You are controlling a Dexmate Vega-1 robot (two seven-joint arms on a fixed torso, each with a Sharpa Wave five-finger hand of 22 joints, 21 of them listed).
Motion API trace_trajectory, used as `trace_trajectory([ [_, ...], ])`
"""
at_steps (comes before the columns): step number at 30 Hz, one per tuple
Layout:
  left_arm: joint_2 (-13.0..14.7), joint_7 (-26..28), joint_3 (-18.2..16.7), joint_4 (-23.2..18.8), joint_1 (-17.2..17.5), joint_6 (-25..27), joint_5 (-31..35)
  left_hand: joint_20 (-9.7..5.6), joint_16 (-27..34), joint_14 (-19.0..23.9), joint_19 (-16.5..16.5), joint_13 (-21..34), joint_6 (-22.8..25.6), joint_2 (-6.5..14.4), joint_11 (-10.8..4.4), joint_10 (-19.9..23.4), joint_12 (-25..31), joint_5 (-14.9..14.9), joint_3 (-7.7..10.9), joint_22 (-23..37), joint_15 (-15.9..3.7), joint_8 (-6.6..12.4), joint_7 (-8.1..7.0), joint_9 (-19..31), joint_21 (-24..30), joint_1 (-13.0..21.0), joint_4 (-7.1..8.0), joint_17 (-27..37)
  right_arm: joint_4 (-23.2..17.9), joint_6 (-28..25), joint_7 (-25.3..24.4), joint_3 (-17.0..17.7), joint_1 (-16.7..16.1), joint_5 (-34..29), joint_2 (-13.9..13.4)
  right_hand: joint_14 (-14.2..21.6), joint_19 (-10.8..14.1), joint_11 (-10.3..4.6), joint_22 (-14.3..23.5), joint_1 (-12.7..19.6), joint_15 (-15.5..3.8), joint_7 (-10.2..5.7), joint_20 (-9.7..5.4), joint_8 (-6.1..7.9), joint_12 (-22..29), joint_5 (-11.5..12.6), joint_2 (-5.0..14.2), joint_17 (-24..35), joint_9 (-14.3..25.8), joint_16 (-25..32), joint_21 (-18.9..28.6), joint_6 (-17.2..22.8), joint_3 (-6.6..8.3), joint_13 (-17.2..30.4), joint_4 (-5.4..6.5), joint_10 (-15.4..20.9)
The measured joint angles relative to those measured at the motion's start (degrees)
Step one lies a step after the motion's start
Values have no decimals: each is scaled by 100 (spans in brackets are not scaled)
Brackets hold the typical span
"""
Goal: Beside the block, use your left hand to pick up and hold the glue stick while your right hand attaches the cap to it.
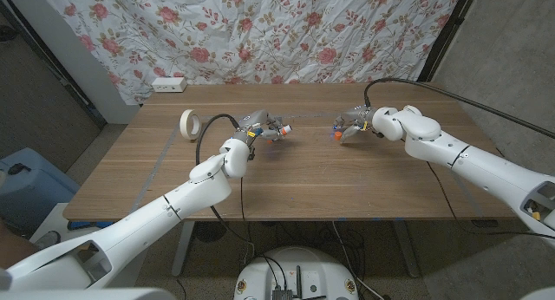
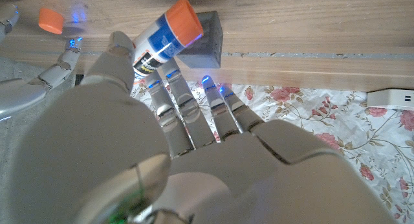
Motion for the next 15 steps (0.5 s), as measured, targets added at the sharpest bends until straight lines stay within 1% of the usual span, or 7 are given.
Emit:
trace_trajectory([
  [1, 0, 0, 3, 0, 0, 0, 0, 0, 0, 0, 0, 0, 0, 0, 0, 0, 0, -1, 0, 0, 0, -2, 0, 0, 0, 0, 0, 0, 9, 1, -3, 0, 0, -8, 5, 20, 17, -28, 0, 51, 24, -18, -17, 0, 0, 22, -52, 0, 0, 0, 0, 23, 0, -18, 0, 28],
  [2, 0, 0, 4, 0, 0, 0, 0, 0, 0, 0, 0, 0, 0, 0, 1, 1, 0, -2, 0, 0, 0, -3, 0, 0, 0, 0, 0, 0, 18, 3, -30, 0, 0, -15, 11, 30, 26, -59, 0, 59, 31, -20, -26, 0, 0, 25, -59, 0, 0, 0, 0, 60, 0, -26, 0, 59],
  [4, 0, -1, 11, 0, 0, 0, 0, 0, 0, 0, 0, 0, 0, 0, 12, 31, -14, -3, 0, 0, 0, -4, 0, 0, 0, 0, 0, 0, 27, 5, -50, -2, 0, -29, 19, 49, 46, -130, 0, 59, 13, -5, -46, 42, 0, 25, -59, 0, 0, 0, 0, 118, 0, -28, 0, 129],
  [7, -2, -1, 15, -2, 4, 1, 0, 0, 0, 0, 0, 0, 0, 0, 22, 41, -15, -5, -1, 0, 0, -5, 0, 0, 0, 0, -1, 0, 42, 12, -94, -14, -1, -55, 31, 114, 68, -266, 0, 59, 29, -5, -69, 68, 0, 25, -59, 0, -13, 0, 0, 243, -17, -50, 17, 262],
  [10, -2, -1, 15, -6, 9, 7, 0, 0, 0, 0, 0, 0, 0, 0, 22, 41, -16, -5, -15, 0, 0, -19, 0, 0, 0, 0, -15, 0, 55, 16, -127, -20, -1, -73, 41, 187, 107, -366, 0, 59, 24, -7, -108, 90, 0, 69, -60, 0, -16, 42, 0, 338, -15, -73, 15, 363],
  [12, -2, -1, 16, -18, 18, 16, 0, 0, 0, 0, 0, 0, 1, 0, 22, 41, -16, 1, -16, 0, 0, -28, 1, 0, 0, 0, -16, 0, 72, 22, -167, -27, 0, -91, 51, 264, 107, -381, 0, 122, 21, -16, -107, 115, 0, 69, -120, 0, -16, 52, -8, 405, -15, -80, 15, 470],
  [15, 3, -2, 16, -36, 30, 30, 0, 0, 0, 0, 0, 0, 50, 0, 22, 41, -15, 23, -17, 0, 0, -50, 50, 0, 0, 0, -17, 0, 94, 35, -217, -39, 0, -117, 66, 330, 139, -383, 1, 164, 4, -23, -140, 136, 0, 69, -89, 1, -16, 88, -27, 487, -15, -95, 15, 611],
])
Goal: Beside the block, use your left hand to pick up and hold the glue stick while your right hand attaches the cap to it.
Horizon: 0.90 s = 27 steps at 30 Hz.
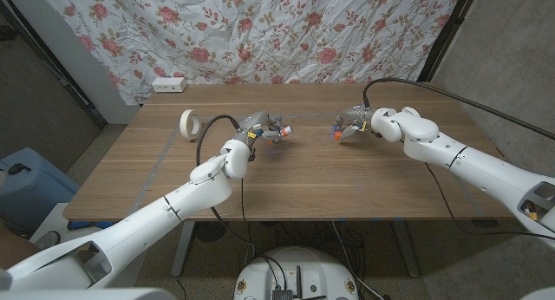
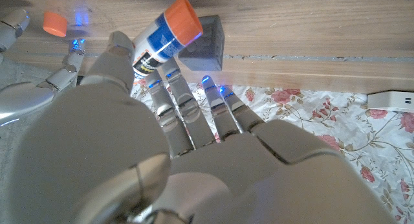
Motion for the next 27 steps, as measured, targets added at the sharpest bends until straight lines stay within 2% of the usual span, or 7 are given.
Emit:
trace_trajectory([
  [7, 22, 0, 0, -44, 21, 32, 2, 0, 0, 0, 0, 0, 1, 0, 0, 0, 18, 1, -8, 0, 0, 2, 1, 0, 0, 0, -9, 0, 63, 29, -109, -20, 0, -33, 32, 190, 30, -11, 0, 38, 8, 21, -30, 53, 0, 35, 38, 0, 0, 67, -3, 230, -16, -12, 16, 439],
  [16, 59, -12, -2, -114, 58, 94, 22, 0, 0, 0, 0, 0, 1, 0, -1, -1, 18, 0, -13, 0, 0, 2, 1, 0, 0, 0, -13, 0, 188, 92, -323, -42, 1, -52, 74, 395, 61, -11, 0, 39, 8, 10, -61, 159, 0, 63, 40, 9, 1, 116, -20, 546, -40, -37, 40, 810],
  [24, 79, -21, -4, -140, 68, 114, 29, 21, 0, 0, -21, 0, 1, 0, -1, -1, 17, -1, -12, 0, 0, 2, 1, 0, 0, 0, -13, 0, 242, 130, -453, -58, 6, -77, 89, 551, 91, -37, 1, 118, -4, 3, -92, 242, 0, 99, 115, 3, 1, 138, -19, 824, -54, -37, 25, 1142],
  [27, 85, -38, -4, -147, 68, 130, 38, 21, 0, 0, -21, 1, 1, 0, -1, -1, 17, -1, -12, 0, 0, 2, 1, 0, 0, 0, -13, 0, 308, 139, -514, -90, 21, -102, 113, 632, 113, -20, 1, 182, -3, 6, -112, 287, 0, 121, 62, -2, 12, 160, -18, 934, -57, -33, 22, 1252],
])
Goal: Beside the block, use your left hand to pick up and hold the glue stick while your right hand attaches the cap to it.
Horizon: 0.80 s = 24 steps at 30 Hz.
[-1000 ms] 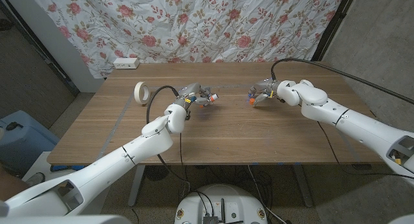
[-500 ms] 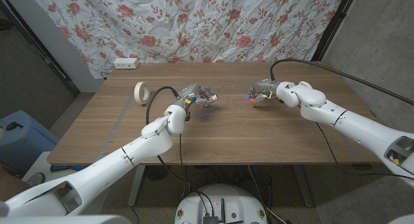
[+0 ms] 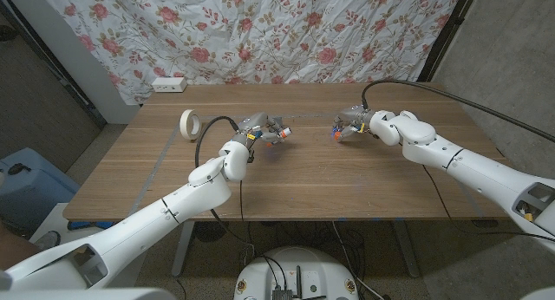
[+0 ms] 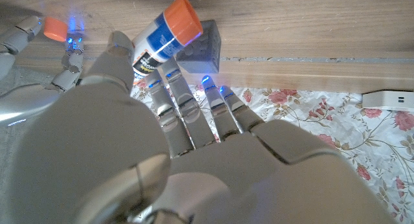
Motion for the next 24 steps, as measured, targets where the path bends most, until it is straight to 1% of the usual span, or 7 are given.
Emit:
trace_trajectory([
  [3, 4, -6, 0, -5, 0, 2, 2, 0, 0, 0, 0, 0, 0, 0, 0, 0, -1, 0, 0, 0, 0, 0, 0, 0, 0, 0, 0, 0, 14, 8, -54, -8, 0, -20, 4, 41, 40, -8, 0, 52, 0, -1, 1, 78, 0, 22, 52, 12, 4, 0, 0, 196, 0, 12, 0, 172],
  [7, 7, -14, 0, -7, 0, 4, 6, 0, 0, 0, 0, 0, 0, 0, 0, 0, -2, -2, 0, 0, 0, 0, 0, 0, 0, 0, 0, 0, 33, 15, -141, -16, 0, -41, 8, 134, 39, -1, 0, 53, -12, -5, 1, 156, -27, 62, 51, 16, 30, 21, 0, 385, -24, 11, 24, 301],
  [10, 12, -20, 0, -8, -1, 4, 16, 0, 0, 0, 0, 0, 0, 0, 0, 0, -5, -5, 0, 0, 0, 0, 0, 0, 0, 0, 0, 0, 48, 19, -207, -20, -5, -48, 10, 269, 39, -3, 0, 112, -19, -5, 1, 222, -27, 86, -8, 43, 30, 46, 0, 547, -24, 11, 24, 426],
  [15, 15, -30, 8, -23, -5, 8, 37, 0, 0, 0, 0, 0, 0, 0, 0, 0, -16, -7, 0, 0, 0, 0, 0, 0, 0, 0, 0, 0, 65, 23, -297, -21, -37, -48, 10, 429, 39, -20, 0, 158, -19, 5, 1, 272, -49, 86, 37, 70, 30, 88, 0, 658, -24, 11, 24, 568],
  [20, 18, -47, 31, -41, -12, 33, 70, 0, 0, 0, 0, 0, 1, 0, -1, 0, -17, -21, 0, 0, 0, -1, 1, 0, 0, 0, 0, 0, 73, 23, -372, -16, -76, -44, 10, 480, 40, -33, 0, 188, -29, -3, 2, 298, -49, 126, 67, 69, 30, 88, 1, 749, 11, 11, 25, 680],
  [23, 20, -57, 43, -51, -13, 38, 81, 0, 0, 0, 0, 0, 1, 0, -1, 0, -19, 0, 0, 0, 0, -1, 1, 0, 0, 0, 0, 0, 73, 23, -417, -9, -90, -34, 10, 533, 80, -11, 1, 205, -21, -5, 42, 347, -49, 126, 84, 96, 57, 128, 1, 876, 11, 31, 25, 783],
  [24, 21, -65, 45, -54, -13, 46, 95, 0, 0, 0, 0, 0, 1, 0, -1, 0, -23, 0, 0, 0, 0, -1, 0, 0, 0, 0, 0, 0, 73, 22, -431, -3, -104, -31, 6, 558, 80, -20, 1, 262, -32, -5, 42, 387, -49, 126, 142, 110, 57, 134, 1, 924, 11, 39, 25, 841],
])
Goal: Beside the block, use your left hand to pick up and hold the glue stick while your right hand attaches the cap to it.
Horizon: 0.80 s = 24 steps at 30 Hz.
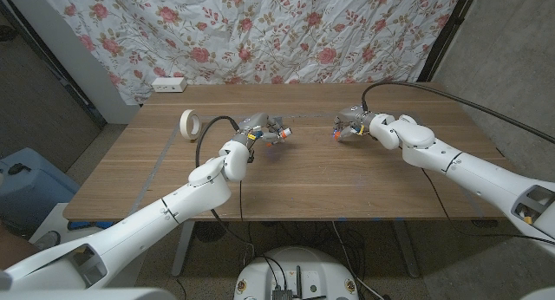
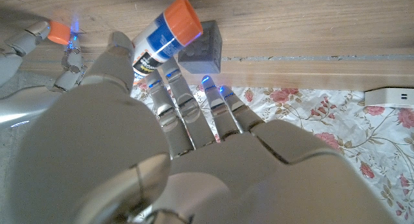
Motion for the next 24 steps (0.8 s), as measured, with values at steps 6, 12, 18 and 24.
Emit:
trace_trajectory([
  [6, 11, -13, 9, -41, -1, 15, 33, 0, 0, 0, 0, 0, 0, 0, 0, 0, -7, 1, 0, 0, 0, -18, 0, 0, 0, 0, 0, 0, -13, -4, -112, 35, -54, 33, -23, 44, 40, 1, 0, 108, 2, -10, -40, 80, 0, -1, 31, 64, -3, 84, 0, 206, 24, 19, -24, 198],
  [12, 13, -15, 11, -88, 25, 45, 59, 0, 0, 0, 0, 0, 1, 0, 0, 0, -6, 1, 0, 0, 0, -20, 1, 0, 0, 0, 0, 0, -66, -5, -223, 75, -114, 65, -58, 96, 40, -1, 0, 281, -8, 6, -40, 123, 0, -1, 11, 92, 0, 124, 0, 301, 24, 26, -24, 279],
  [18, -1, -12, 21, -107, 41, 59, 94, 0, 0, 0, 0, 0, 9, 0, 0, 0, 7, 0, 0, 0, 0, -18, 9, 0, 0, 0, 0, 0, -166, -7, -314, 154, -198, 119, -113, 137, 62, 11, 0, 363, -9, -10, -62, 134, 0, -2, 93, 118, -5, 172, 0, 388, 24, 52, -25, 393],
  [24, -48, 33, 33, -93, 41, 42, 119, 0, 0, 0, 0, 0, 9, 0, -1, 0, 7, 0, 0, 0, 0, -16, 9, 0, 0, 0, 0, 0, -316, -57, -360, 253, -298, 206, -169, 156, 61, -11, 0, 416, -28, 2, -62, 167, 0, -25, 146, 118, -4, 172, 0, 440, 23, 51, -25, 492],
])
